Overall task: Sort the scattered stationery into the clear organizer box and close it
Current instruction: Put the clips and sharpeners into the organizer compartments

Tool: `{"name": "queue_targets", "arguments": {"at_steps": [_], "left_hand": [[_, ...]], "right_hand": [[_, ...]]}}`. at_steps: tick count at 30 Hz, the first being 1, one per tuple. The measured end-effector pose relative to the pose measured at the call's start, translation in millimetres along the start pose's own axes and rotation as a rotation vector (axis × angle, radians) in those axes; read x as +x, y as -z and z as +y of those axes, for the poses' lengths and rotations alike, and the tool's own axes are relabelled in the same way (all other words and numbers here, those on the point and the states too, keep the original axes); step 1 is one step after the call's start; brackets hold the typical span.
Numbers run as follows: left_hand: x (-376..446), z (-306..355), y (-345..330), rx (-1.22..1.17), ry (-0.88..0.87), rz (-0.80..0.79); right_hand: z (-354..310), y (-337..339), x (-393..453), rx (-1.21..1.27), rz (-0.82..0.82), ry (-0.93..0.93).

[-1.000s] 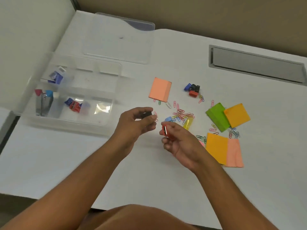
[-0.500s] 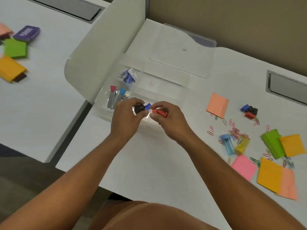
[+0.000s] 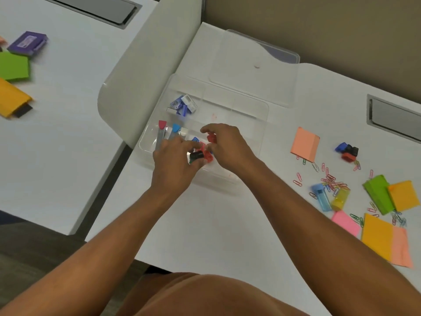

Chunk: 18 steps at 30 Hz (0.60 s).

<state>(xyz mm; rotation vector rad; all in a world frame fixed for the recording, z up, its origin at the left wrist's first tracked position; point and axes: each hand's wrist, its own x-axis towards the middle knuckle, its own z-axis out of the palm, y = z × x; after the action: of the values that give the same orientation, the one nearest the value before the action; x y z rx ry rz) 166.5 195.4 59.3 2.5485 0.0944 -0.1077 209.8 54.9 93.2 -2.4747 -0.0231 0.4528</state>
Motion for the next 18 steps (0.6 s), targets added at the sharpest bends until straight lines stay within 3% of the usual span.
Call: {"name": "queue_targets", "arguments": {"at_steps": [3,7,11,13,18], "left_hand": [[-1,5,-2,0.009,-0.004,0.02],[-11,15,-12,-0.13,-0.072,0.1],[-39,52,-36,-0.21,-0.27,0.137],[-52,81,-53,-0.261,-0.35,0.039],[-74,154,-107,-0.329,-0.349,-0.323]], "right_hand": [[4,1,-3,-0.037,0.026,0.013],[29,5,-38,0.112,0.171,0.032],[77,8,-94,0.292,0.262,-0.064],[110,13,-117,0.331,0.301,-0.137],[201,48,-152,0.316,0.466,-0.26]]}}
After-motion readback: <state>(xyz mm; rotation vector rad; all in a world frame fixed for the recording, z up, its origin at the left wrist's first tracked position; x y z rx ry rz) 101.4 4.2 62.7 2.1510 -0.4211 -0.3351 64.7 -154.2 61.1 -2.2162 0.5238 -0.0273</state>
